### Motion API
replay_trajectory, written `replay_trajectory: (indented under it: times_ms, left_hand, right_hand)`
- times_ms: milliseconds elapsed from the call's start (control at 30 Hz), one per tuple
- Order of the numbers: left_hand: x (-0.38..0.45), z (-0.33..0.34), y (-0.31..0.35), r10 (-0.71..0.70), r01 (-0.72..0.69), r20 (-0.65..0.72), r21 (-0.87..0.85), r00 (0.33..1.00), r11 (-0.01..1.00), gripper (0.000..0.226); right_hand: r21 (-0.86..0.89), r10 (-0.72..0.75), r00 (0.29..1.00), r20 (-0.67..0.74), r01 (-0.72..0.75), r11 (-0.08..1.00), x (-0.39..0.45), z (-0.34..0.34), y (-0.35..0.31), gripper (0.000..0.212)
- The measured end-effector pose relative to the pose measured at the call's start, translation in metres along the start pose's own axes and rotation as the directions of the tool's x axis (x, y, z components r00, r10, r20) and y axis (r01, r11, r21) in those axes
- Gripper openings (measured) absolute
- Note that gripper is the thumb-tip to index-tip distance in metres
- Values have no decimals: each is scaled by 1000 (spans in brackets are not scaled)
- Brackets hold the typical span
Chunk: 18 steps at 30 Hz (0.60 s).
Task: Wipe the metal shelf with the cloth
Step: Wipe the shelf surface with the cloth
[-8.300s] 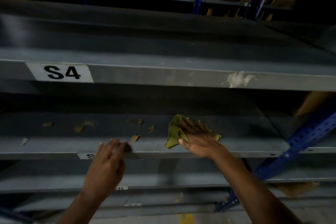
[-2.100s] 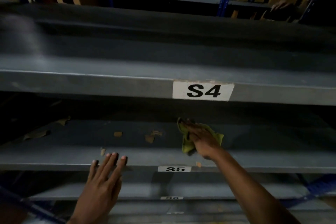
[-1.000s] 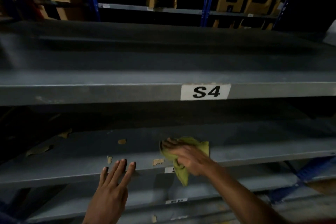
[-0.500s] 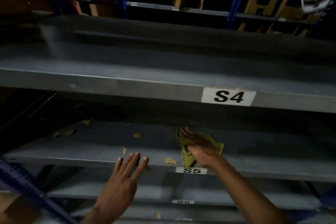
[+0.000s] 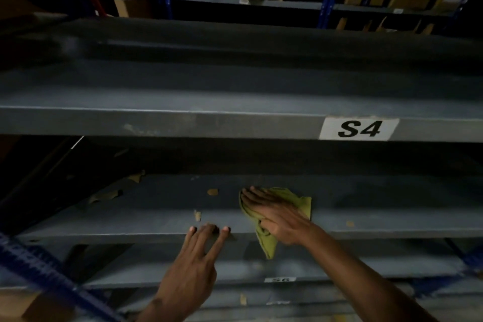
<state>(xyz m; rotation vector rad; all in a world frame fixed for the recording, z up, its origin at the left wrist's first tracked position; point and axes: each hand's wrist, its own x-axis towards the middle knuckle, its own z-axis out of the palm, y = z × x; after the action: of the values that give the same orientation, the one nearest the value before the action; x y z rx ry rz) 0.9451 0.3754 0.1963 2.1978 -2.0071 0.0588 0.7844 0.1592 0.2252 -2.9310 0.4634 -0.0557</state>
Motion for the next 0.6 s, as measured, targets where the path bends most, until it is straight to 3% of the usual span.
replay_trajectory:
  times_ms: [167, 333, 467, 600]
  left_hand:
    - [-22, -2, -55, -182, 181, -5, -44, 983, 982, 116]
    - [-31, -7, -69, -146, 151, 84, -56, 986, 987, 106]
    - [-33, -1, -71, -180, 183, 31, -92, 983, 979, 92]
    - [-32, 0, -72, -186, 189, 35, -111, 982, 976, 93]
  right_hand:
    - [32, 77, 996, -53, -76, 997, 13, 0, 2, 69]
    - [53, 167, 984, -55, -164, 985, 55, -2, -3, 67]
    - [5, 144, 989, -25, -144, 990, 66, 1, -6, 69]
    - [-23, 90, 996, -3, -90, 996, 61, 4, -12, 69]
